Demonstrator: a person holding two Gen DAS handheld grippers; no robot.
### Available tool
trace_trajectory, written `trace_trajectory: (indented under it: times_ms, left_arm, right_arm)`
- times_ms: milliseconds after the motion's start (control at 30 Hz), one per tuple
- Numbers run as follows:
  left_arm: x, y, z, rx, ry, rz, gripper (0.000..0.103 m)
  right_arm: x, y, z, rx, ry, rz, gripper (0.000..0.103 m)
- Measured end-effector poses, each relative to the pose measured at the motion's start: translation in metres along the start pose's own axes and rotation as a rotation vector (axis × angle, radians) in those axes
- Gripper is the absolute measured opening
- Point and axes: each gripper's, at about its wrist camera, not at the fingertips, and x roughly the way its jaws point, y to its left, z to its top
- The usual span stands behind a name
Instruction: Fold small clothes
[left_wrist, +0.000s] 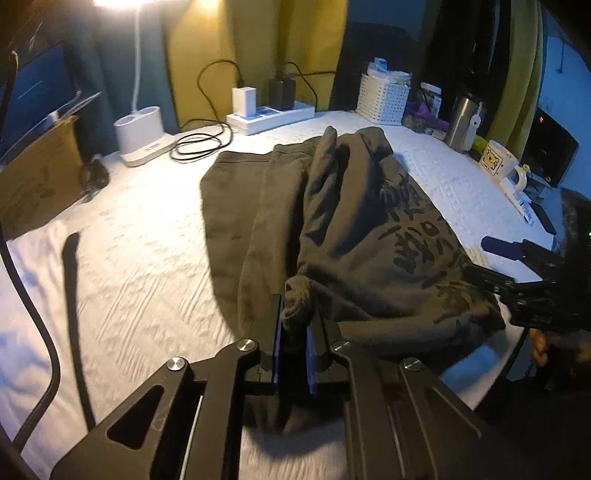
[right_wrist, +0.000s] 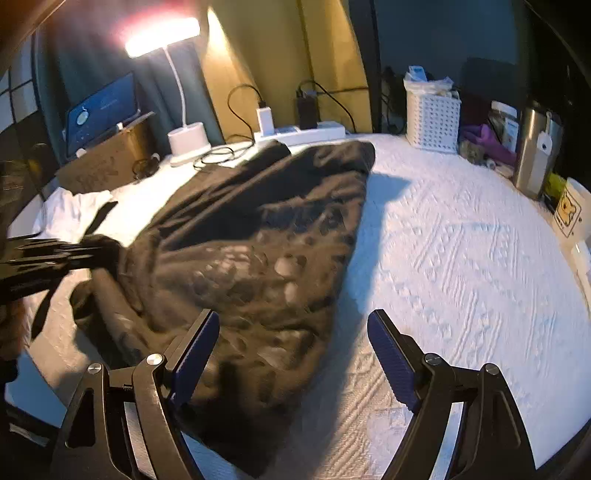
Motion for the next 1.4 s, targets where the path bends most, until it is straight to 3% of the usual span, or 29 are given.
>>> trace_trajectory:
  times_ms: [333, 633, 767, 833, 900, 1100, 1400]
  left_arm:
    - [0.006, 0.012, -0.045, -0.089, 0.059, 0.011, 0.009]
    - [-0.007, 0.009, -0.048, -0.052, 0.079, 0.059, 0.013]
    - [-0.020, 0.015, -0.046, -0.063, 0.065, 0.116, 0.020]
    - [-0.029, 0.019, -0.041, -0.079, 0.043, 0.137, 0.040]
    - [-0.037, 0.021, -0.033, -0.093, 0.015, 0.167, 0.051]
    - [-0.041, 0.018, -0.003, -0.079, -0.029, 0.193, 0.051]
    - [0.002, 0.001, 0.053, -0.024, -0.024, 0.149, 0.051]
  right_arm:
    - [0.006, 0.017, -0.026, -0.076, 0.050, -0.057, 0.084]
    - [-0.001, 0.013, -0.042, -0.059, 0.058, -0.065, 0.084]
    - [-0.004, 0.012, -0.041, -0.055, 0.065, -0.062, 0.084]
    - [-0.006, 0.011, -0.040, -0.059, 0.067, -0.057, 0.084]
    - [-0.009, 0.009, -0.037, -0.060, 0.062, -0.051, 0.084]
    - [-0.016, -0.004, -0.020, -0.035, 0.040, -0.034, 0.084]
    - [0.000, -0.031, 0.013, -0.003, 0.034, -0.033, 0.084]
